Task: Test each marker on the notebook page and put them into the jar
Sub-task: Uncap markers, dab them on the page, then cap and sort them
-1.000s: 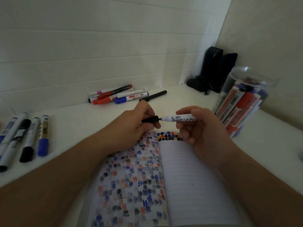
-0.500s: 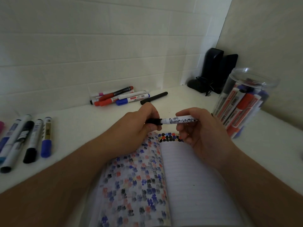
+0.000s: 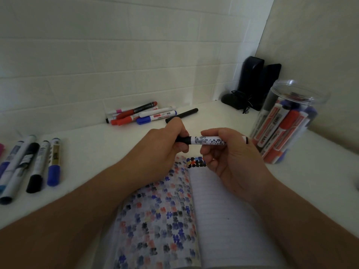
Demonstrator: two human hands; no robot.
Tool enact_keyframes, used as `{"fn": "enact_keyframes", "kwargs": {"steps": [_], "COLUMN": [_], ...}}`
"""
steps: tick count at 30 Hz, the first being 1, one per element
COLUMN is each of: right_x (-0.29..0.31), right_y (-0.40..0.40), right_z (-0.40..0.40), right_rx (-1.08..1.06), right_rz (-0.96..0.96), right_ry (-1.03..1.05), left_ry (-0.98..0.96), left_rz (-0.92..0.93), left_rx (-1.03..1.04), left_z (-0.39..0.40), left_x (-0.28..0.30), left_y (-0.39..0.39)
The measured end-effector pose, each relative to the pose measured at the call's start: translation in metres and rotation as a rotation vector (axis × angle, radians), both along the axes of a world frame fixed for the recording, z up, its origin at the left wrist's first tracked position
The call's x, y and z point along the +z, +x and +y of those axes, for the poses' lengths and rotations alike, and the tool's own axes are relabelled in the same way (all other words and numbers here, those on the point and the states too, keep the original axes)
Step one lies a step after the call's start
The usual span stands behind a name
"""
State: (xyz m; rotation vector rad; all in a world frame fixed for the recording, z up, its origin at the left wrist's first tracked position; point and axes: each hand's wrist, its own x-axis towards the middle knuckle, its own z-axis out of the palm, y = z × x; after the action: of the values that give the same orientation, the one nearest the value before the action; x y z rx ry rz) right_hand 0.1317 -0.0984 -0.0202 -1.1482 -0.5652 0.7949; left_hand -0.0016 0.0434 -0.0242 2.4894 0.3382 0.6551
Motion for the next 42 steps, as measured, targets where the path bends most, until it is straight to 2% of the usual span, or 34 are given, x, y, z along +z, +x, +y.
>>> {"fn": "enact_keyframes", "kwargs": {"steps": [9,13,17,22,26,29,31,35,42], "right_x": [-0.002,-0.007,-0.009,-0.013,-0.011,-0.01,-0.014,-0.022,-0.024], "right_y": [-0.002,0.004,0.007,-0.005,-0.015,-0.026,-0.032,-0.037,-0.039], "right_z": [0.003,0.005,0.007,0.005,0.001,-0.002,0.0,0.001,-0.002], "right_rx": [-0.012,-0.082,-0.153,0.039,0.196,0.223,0.231,0.227,0.25], "right_rz": [-0.018,-0.166,-0.324,-0.627,-1.0,-1.318,-1.418,-1.501,-1.502], "right_ry": [0.015,-0.075,-0.114,-0.148,-0.265,-0.289,-0.255,-0.325,-0.326], "left_ry": [0.085,0.081,0.065,0.118,0.08,0.057,0.166,0.423,0.66], "left_rz": [0.021,0.134,0.166,0.165,0.204,0.254,0.318,0.441,0.616], "left_rx": [0.047,0.023,0.044,0.193,0.36,0.476,0.562,0.636,0.806], "left_z": [-0.006,-0.01,-0.024,-0.017,-0.004,0.001,0.006,0.017,0.03], "left_x": [0.001,-0.003,-0.004,0.0,0.001,-0.001,-0.001,-0.003,-0.005], "left_y": [-0.001,0.0,0.003,-0.007,-0.045,-0.081,-0.098,-0.118,-0.131]}}
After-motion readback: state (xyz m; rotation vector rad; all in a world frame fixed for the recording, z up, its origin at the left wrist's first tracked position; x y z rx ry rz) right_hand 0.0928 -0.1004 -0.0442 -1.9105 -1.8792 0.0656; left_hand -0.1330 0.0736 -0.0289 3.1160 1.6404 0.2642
